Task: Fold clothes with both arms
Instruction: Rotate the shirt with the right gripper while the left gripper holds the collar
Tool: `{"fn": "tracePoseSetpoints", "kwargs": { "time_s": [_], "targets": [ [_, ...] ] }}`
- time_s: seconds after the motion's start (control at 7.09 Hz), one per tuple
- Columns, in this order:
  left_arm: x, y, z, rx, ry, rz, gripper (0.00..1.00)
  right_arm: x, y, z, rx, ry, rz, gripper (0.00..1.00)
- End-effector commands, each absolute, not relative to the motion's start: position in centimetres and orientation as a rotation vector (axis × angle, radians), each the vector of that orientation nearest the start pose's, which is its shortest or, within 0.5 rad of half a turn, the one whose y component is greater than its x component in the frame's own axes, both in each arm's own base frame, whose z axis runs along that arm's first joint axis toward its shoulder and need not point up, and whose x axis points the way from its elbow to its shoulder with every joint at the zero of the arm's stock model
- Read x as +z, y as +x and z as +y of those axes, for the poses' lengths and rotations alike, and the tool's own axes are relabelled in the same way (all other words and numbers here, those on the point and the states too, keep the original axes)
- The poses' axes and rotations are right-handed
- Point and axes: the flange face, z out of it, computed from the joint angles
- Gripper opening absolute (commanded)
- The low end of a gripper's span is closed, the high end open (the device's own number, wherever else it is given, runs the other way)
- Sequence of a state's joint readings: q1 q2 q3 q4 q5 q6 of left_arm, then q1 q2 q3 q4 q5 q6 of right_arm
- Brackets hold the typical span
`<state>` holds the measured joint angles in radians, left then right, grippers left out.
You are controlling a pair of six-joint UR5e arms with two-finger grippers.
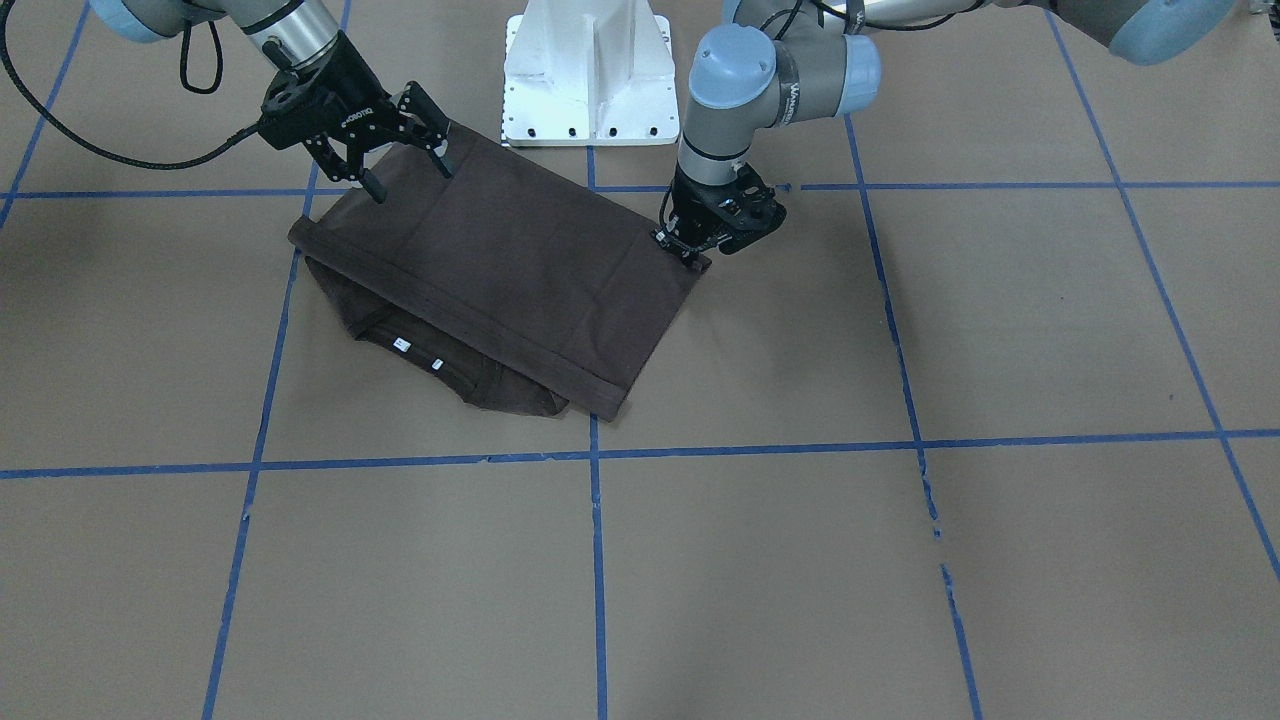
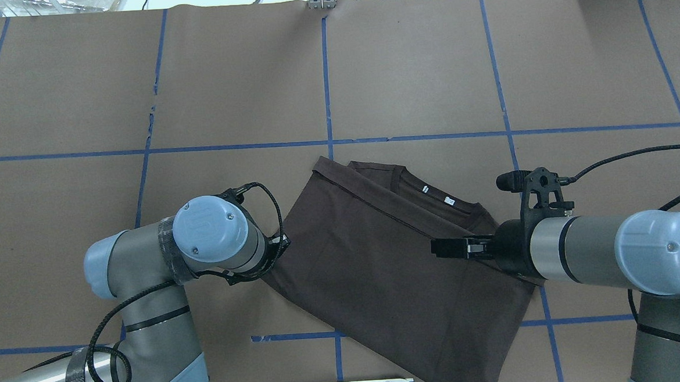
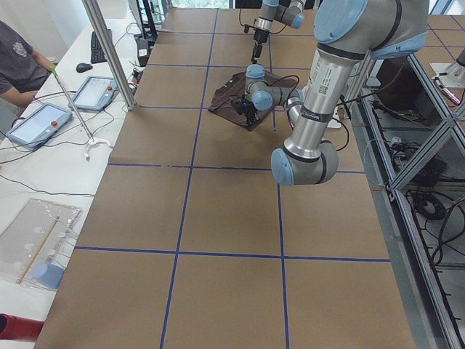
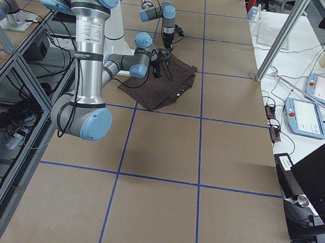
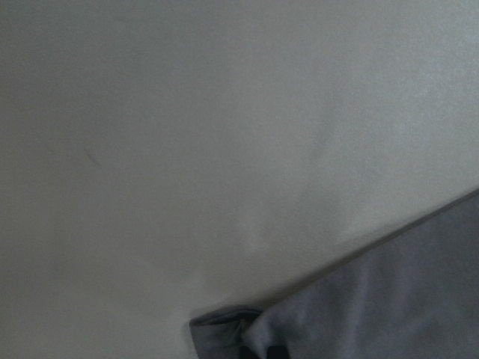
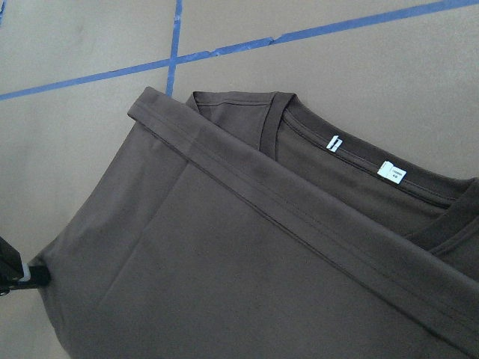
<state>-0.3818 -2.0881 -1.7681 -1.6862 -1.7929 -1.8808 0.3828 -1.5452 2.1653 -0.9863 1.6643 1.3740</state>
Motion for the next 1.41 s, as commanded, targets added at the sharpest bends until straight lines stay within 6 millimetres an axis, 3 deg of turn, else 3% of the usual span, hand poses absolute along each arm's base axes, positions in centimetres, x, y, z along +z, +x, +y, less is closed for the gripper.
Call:
{"fn": "tracePoseSetpoints", "kwargs": {
  "time_s": [0.0,0.42,0.56,0.71,0.85,1.13,1.27],
  "targets": [
    [26.3,54.4,-36.1,-0.574,-0.161,0.859,0.0,30.2,-37.7,-28.8,0.109,0.268,-1.176,1.0],
    [27.1,50.6,-43.6,-0.676,-0.042,0.838,0.0,30.5,-37.8,-28.9,0.113,0.268,-1.167,1.0],
    [27.4,51.5,-48.1,-0.703,-0.004,0.801,0.0,30.7,-37.7,-29.1,0.119,0.269,-1.162,1.0],
    [27.4,52.1,-54.0,-0.692,0.053,0.798,0.0,30.8,-37.5,-29.6,0.129,0.274,-1.157,1.0],
    [27.7,51.2,-58.5,-0.678,0.114,0.843,0.0,31.3,-37.7,-30.0,0.133,0.273,-1.146,1.0],
    [26.1,54.7,-62.7,-0.578,0.237,0.898,0.0,31.0,-38.3,-30.2,0.131,0.274,-1.15,1.0],
    [26.2,55.2,-63.3,-0.549,0.282,0.948,0.0,31.1,-39.2,-30.5,0.131,0.274,-1.149,1.0]
  ]
}}
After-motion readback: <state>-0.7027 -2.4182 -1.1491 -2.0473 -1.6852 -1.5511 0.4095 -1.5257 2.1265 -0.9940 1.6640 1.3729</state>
